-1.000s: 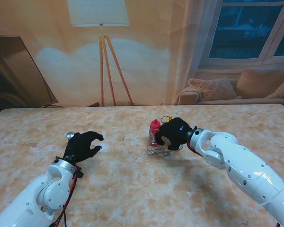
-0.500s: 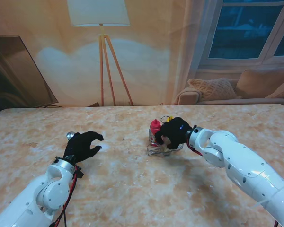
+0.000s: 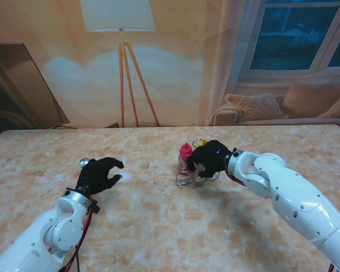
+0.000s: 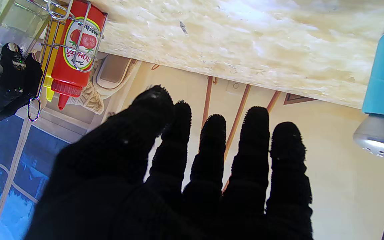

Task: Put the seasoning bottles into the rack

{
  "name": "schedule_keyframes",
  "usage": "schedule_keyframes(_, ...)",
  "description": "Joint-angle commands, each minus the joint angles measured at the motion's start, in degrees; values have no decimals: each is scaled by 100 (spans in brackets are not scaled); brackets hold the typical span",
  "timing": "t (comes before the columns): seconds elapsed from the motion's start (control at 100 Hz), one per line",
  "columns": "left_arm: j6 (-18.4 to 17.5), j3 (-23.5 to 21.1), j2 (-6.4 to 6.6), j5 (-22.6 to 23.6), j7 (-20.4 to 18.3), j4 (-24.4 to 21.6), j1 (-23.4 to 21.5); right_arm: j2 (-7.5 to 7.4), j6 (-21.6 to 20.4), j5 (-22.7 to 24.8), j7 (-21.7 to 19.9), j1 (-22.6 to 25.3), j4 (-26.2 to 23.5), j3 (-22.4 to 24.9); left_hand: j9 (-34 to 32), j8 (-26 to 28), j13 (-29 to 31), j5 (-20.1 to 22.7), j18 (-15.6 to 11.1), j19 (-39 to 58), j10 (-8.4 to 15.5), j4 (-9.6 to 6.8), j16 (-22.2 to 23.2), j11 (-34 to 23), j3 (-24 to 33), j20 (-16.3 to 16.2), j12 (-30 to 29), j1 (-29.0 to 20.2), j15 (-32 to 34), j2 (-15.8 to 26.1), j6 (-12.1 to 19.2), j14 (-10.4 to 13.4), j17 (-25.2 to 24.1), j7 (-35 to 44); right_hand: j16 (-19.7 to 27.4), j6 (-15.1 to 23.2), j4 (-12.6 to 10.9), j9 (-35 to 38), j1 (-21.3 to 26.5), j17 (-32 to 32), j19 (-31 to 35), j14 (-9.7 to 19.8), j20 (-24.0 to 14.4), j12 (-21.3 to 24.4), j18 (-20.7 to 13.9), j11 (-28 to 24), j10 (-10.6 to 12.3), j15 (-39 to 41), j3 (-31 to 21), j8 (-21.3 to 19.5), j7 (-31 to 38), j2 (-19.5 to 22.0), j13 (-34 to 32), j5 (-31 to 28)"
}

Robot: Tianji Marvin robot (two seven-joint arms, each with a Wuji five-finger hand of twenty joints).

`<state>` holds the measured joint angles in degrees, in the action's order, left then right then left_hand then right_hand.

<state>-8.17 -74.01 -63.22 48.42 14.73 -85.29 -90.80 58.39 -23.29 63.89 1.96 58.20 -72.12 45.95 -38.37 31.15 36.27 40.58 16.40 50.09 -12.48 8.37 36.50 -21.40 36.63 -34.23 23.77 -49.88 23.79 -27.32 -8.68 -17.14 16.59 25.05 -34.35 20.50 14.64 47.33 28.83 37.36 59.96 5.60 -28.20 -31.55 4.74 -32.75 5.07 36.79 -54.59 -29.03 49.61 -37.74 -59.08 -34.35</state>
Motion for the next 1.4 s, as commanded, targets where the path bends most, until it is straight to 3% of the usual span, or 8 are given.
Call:
schedule_keyframes(0.0,3,-4,-5,12,-72,-18,-16,14,-48,8,-41,55,-50,31,163,52,-126,75,31,-80,100,140,68,64,62,33,-21,-67,-120,-133,90,-6,-74,103,131,-171,-128,-158,-160,-70,43,277,47,121,99,65,44,-104,63,-141,12,162,66,131)
schedule_keyframes(0.14,1,-5,-5,16,-66,-18,-18,1,-149,16,-168,118,-178,178,169,50,-135,70,28,-79,109,141,64,67,74,32,-23,-56,-126,-132,87,0,-73,102,160,-237,-263,-247,-339,-176,28,200,65,157,179,137,14,-182,199,-216,-213,326,160,153)
schedule_keyframes(0.22,0,-6,-5,19,-62,-18,-18,-4,-183,35,-177,122,-191,202,167,48,-130,69,31,-82,102,138,64,65,83,33,-23,-51,-125,-132,79,-10,-77,100,179,-342,-468,-317,-478,-210,57,170,53,162,201,189,-6,-236,307,-347,-490,516,188,197)
schedule_keyframes(0.52,6,-3,-7,17,-57,-18,-14,-22,-297,120,-240,220,-368,450,177,48,-143,69,32,-81,110,142,61,67,93,32,-26,-44,-130,-133,81,0,-76,102,232,-383,-580,-380,-571,-279,63,104,53,179,237,265,-38,-352,418,-441,-657,655,221,195)
schedule_keyframes(0.93,-15,-23,-8,29,-35,-37,-36,-14,-405,278,-311,1101,-1349,1750,176,45,-140,67,27,-70,132,145,61,60,97,22,-26,-29,-129,-133,87,-2,-75,104,237,-361,-511,-262,-495,-282,95,82,42,153,250,257,-112,-389,514,-511,-688,629,208,107)
schedule_keyframes(1.12,-6,-2,-6,21,-55,-29,-19,40,-42,-33,-606,1804,-1984,2551,173,46,-138,73,32,-65,129,145,62,58,95,18,-25,-31,-126,-135,85,2,-72,107,236,-360,-349,-172,-235,-403,105,-26,17,118,327,246,-184,-417,580,-470,-607,598,276,64)
schedule_keyframes(1.25,-2,14,-5,17,-66,-26,-13,36,170,247,-400,2107,-2097,2903,176,46,-140,70,29,-67,131,146,62,59,90,18,-26,-30,-126,-129,88,1,-73,107,258,-186,-186,42,132,-441,101,-56,7,66,327,223,-146,-467,593,-337,-310,442,292,6)
schedule_keyframes(1.39,10,47,-4,10,-88,-27,1,66,531,125,-385,2281,-2050,3057,173,46,-141,71,24,-71,128,144,62,57,85,20,-25,-36,-126,-128,82,-4,-76,107,338,-115,-120,287,448,-462,42,-91,65,47,281,213,-165,-603,563,-12,160,512,286,-44)
